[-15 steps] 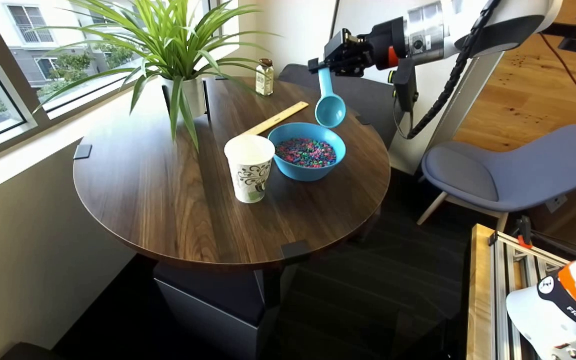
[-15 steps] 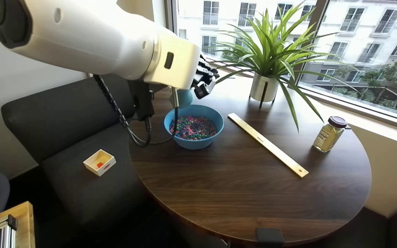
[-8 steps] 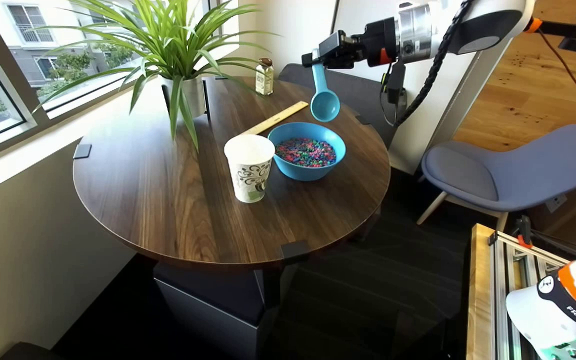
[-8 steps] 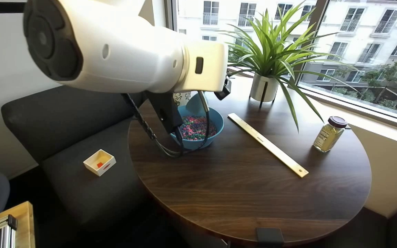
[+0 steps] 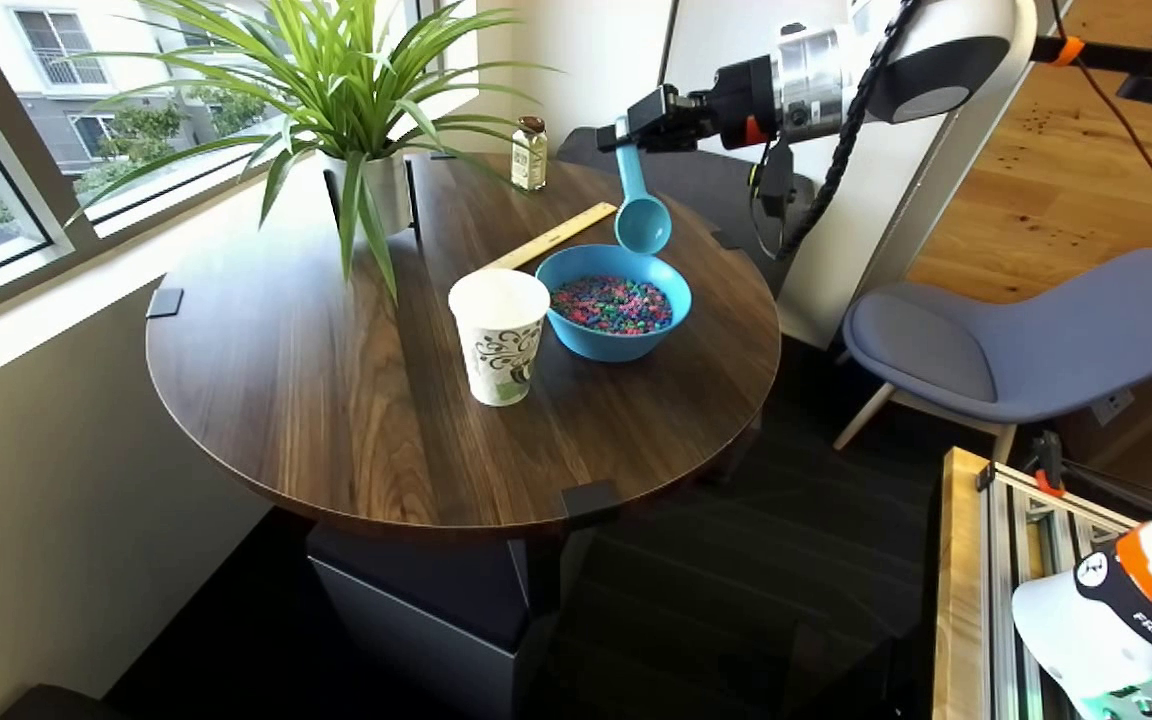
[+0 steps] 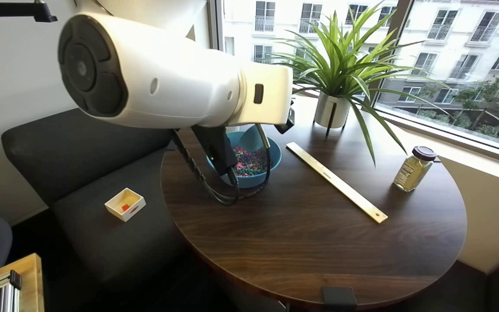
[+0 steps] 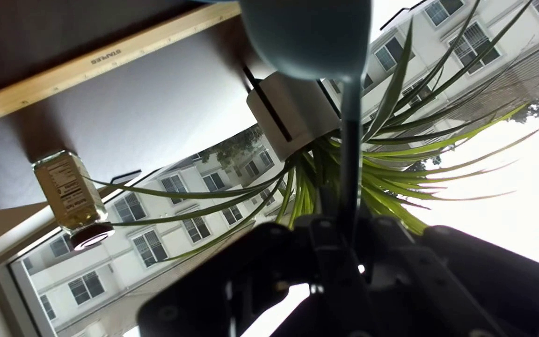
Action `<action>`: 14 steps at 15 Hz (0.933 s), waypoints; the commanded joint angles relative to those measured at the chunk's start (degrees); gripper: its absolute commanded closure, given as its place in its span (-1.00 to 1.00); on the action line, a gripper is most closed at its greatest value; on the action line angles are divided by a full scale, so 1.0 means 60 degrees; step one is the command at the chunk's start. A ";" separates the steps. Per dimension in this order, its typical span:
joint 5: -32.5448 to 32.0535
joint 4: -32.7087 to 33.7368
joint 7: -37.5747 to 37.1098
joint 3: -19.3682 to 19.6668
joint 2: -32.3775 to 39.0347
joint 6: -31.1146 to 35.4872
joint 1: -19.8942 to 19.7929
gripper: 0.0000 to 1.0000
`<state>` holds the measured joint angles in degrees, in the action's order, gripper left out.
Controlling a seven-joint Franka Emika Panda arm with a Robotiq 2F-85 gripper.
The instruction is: Use the scooper to pour some of the bowl's contents into the cup
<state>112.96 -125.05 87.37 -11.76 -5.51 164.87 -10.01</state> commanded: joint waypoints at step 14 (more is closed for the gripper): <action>0.3816 -0.0481 0.9118 -0.0066 0.1150 -0.2310 -0.0043 0.96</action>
<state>134.02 -125.55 137.04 -11.67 0.18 153.45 -10.77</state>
